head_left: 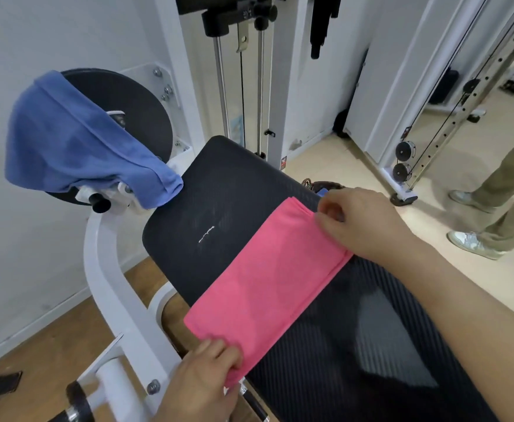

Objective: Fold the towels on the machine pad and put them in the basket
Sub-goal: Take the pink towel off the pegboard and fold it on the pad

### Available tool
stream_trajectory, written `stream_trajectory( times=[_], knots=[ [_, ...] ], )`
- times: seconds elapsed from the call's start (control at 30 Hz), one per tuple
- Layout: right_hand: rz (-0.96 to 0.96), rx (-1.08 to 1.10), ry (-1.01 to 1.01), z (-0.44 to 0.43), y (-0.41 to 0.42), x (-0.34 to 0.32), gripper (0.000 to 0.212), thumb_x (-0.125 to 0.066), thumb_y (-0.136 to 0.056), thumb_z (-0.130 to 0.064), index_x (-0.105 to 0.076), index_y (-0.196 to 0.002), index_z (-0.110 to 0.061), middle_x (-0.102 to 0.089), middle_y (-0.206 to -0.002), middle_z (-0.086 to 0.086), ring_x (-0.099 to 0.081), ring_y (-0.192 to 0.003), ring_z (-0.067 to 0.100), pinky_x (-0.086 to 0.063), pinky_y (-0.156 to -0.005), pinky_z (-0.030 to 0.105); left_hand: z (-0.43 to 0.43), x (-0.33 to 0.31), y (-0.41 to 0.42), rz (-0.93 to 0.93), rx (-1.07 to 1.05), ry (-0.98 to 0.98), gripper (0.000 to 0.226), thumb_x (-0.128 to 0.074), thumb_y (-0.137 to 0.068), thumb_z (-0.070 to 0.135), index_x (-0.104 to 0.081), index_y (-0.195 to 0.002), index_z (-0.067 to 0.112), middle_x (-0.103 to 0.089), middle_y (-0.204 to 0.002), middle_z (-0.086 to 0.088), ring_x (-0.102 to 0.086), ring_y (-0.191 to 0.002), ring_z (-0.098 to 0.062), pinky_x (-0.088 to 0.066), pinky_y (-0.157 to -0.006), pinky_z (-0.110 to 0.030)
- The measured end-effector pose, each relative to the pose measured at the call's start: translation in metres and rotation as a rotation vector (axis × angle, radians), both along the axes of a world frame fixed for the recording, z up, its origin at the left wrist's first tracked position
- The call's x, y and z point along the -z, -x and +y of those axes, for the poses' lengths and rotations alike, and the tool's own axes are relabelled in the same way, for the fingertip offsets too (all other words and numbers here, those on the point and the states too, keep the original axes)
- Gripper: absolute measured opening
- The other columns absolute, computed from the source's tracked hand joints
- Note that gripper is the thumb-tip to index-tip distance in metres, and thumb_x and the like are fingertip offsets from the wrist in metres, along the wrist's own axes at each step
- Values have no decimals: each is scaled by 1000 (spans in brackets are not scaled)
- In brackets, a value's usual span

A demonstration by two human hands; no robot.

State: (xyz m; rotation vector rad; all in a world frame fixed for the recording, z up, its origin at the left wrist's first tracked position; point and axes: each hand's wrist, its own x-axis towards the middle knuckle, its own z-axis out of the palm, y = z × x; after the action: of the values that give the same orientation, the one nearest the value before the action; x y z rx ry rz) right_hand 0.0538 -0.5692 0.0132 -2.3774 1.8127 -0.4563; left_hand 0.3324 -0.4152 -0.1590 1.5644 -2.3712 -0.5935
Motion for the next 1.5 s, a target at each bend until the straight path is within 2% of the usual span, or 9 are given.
stream_trajectory(
  times=[0.13,0.2,0.43,0.6,0.8,0.9,1.1,1.3,1.5],
  knots=[
    [-65,129,-46,-25,-33,14,26,-55,-85,-45,-64,-82,-21,-55,-85,1,-51,-86,25,-47,-76,39,-8,-22,8,45,-40,17,13,-56,-73,50,-52,-79,39,-49,-83,24,-49,-79,3,-43,-59,-14],
    [-54,169,-53,-32,-42,21,26,-57,-84,-44,-67,-85,-20,-54,-90,3,-50,-91,28,-47,-81,41,-21,-38,21,58,-49,84,25,-46,-86,47,-60,-104,39,-54,-104,22,-53,-96,-1,-51,-71,-19],
    [-127,238,-130,-48,-44,32,17,-59,-78,-38,-58,-63,-29,-63,-89,5,-57,-91,31,-50,-81,40,-86,-74,92,99,34,165,56,-37,-95,44,-30,-147,25,-25,-153,7,-41,-125,-19,-52,-89,-40],
    [-283,220,-129,-52,-46,38,15,-60,-81,-22,-73,-77,-28,-69,-86,-4,-61,-88,23,-54,-77,43,-88,-75,105,16,62,233,53,-36,-100,44,-17,-149,40,-16,-158,2,-42,-115,-21,-53,-74,-36],
    [-155,155,10,-20,-34,23,35,-53,-91,-21,-60,-126,-23,-55,-106,8,-54,-100,28,-46,-81,39,-104,-85,99,54,68,229,63,-55,-89,48,-28,-144,40,-25,-153,4,-40,-124,-21,-51,-87,-40],
    [-231,48,45,9,-27,22,35,-49,-92,-14,-61,-124,-21,-56,-104,3,-59,-90,23,-50,-74,39,-122,-82,99,120,5,354,80,-63,-79,56,-37,-144,17,-35,-151,-2,-34,-134,-20,-36,-109,-37],
    [-18,-86,122,37,-8,54,51,-56,-85,-7,-51,-135,-12,-56,-125,9,-57,-107,29,-55,-82,41,-146,-75,113,4,145,245,109,-50,-79,72,1,-154,13,14,-161,-1,22,-145,-10,1,-121,-36],
    [81,-141,119,40,-1,68,55,-46,-90,-22,-43,-144,-15,-50,-140,12,-54,-120,29,-49,-97,39,-146,-75,115,-33,129,228,107,-51,-80,68,8,-154,16,20,-160,1,26,-144,-9,6,-120,-36],
    [313,-109,60,54,-5,74,50,-39,-92,-43,-53,-136,-24,-44,-146,19,-49,-128,33,-46,-101,45,-87,-47,61,-84,62,248,87,-36,-87,72,-13,-154,21,8,-162,0,10,-149,-17,2,-118,-39]
  ],
)
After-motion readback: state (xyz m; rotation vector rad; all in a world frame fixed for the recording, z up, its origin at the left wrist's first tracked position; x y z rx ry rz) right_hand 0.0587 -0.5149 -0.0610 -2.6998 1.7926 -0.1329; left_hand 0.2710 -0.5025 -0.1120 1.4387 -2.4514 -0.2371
